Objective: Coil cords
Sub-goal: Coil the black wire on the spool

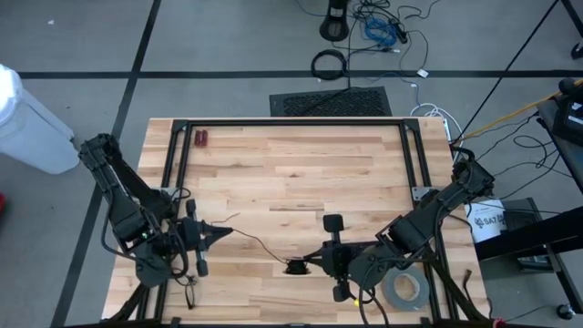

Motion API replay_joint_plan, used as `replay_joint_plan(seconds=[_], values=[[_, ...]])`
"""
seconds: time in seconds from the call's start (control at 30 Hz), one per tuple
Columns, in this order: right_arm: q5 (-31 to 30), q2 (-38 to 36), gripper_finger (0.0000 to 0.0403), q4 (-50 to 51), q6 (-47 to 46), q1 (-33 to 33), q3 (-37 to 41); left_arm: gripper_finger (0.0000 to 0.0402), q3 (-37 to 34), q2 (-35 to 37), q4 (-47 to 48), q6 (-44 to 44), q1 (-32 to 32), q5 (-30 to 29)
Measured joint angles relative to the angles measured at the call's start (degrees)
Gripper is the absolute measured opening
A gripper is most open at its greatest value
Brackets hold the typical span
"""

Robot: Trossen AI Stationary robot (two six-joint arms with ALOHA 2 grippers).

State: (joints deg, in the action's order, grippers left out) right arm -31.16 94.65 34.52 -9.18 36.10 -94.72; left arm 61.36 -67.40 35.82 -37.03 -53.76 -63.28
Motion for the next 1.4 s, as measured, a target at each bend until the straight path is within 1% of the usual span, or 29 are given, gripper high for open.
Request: replay_joint_plan(seconds=[0.1,0.23,0.33,0.43,0.57,0.7,0.83,1.0,1.13,1.3,1.4], values=[[-0.39,0.40,0.0000,-0.07,-0.45,-0.55,-0.08,0.0001,0.00,0.02,-4.47,2.72,-0.02,-0.07],[-0.63,1.72,0.0000,-0.08,-0.45,-2.04,-0.09,0.0001,0.01,0.04,-12.84,9.25,-0.08,-0.11],[-2.08,2.56,0.0000,-0.09,-0.61,-3.29,-0.04,0.0001,0.00,0.04,-18.56,14.21,-0.43,-0.14],[-3.32,3.29,0.0000,-0.59,-0.67,-4.46,-0.04,0.0001,0.02,0.04,-22.07,17.17,-0.74,-0.14],[-3.82,4.55,0.0000,-3.02,-0.71,-5.86,-0.04,0.0001,0.02,0.04,-24.42,19.42,-0.15,-1.15],[-7.12,5.95,0.0000,-4.33,-0.51,-6.90,-0.04,0.0001,0.02,0.02,-26.71,20.66,1.60,-1.72],[-11.36,6.82,0.0000,-4.55,-0.77,-7.72,-0.04,0.0001,0.02,-0.22,-33.17,24.62,2.73,-1.56],[-18.82,7.16,0.0000,-4.54,-4.38,-8.14,-0.04,0.0001,0.02,-1.68,-41.51,30.96,3.61,0.70],[-18.50,7.56,0.0000,-4.86,-4.66,-8.41,-0.04,0.0001,0.02,-3.15,-46.48,34.54,5.03,1.04],[-18.84,8.22,0.0000,-7.19,-4.66,-8.79,-0.04,0.0001,0.02,-5.49,-49.67,34.57,8.69,3.92],[-20.16,9.16,0.0000,-8.63,-4.24,-9.04,-0.02,0.0001,0.02,-7.63,-52.42,34.55,11.15,6.31]])
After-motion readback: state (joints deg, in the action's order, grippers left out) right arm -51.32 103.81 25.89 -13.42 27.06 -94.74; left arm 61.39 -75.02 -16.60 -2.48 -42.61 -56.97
